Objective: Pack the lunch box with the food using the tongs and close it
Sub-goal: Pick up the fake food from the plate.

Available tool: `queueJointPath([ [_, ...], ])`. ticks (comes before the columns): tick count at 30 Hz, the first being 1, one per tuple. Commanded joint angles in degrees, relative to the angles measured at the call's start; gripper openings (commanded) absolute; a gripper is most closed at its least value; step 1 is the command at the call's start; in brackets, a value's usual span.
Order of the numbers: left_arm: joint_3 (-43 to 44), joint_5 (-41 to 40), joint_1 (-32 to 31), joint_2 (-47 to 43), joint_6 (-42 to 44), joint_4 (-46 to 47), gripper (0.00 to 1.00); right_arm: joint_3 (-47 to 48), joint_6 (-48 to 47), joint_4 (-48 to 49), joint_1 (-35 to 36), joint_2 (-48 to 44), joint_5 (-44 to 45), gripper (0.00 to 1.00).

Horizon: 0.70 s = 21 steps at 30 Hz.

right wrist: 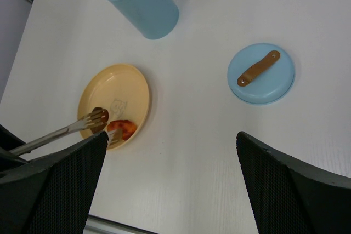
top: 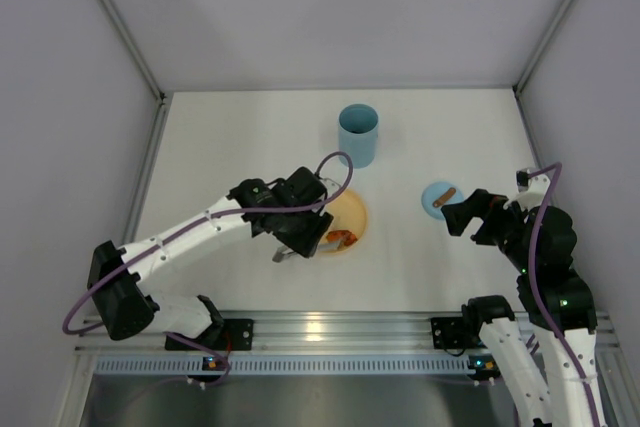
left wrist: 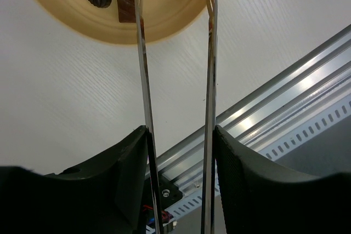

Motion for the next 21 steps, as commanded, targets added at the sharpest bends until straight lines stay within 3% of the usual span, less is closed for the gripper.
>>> queueJointPath([
  [1, -0.48, 1.57, -0.88, -0.08, 1.05, 1.64, 0.54, 0.70, -0.55, 0.28, -0.79, -0.46, 0.07, 0.99],
  [21, 1.54, -3.69, -1.85, 4.92, -0.62, 2.17, 0.54, 0.26, -0.38, 0.54, -0.79, -0.64, 0.07, 0.99],
])
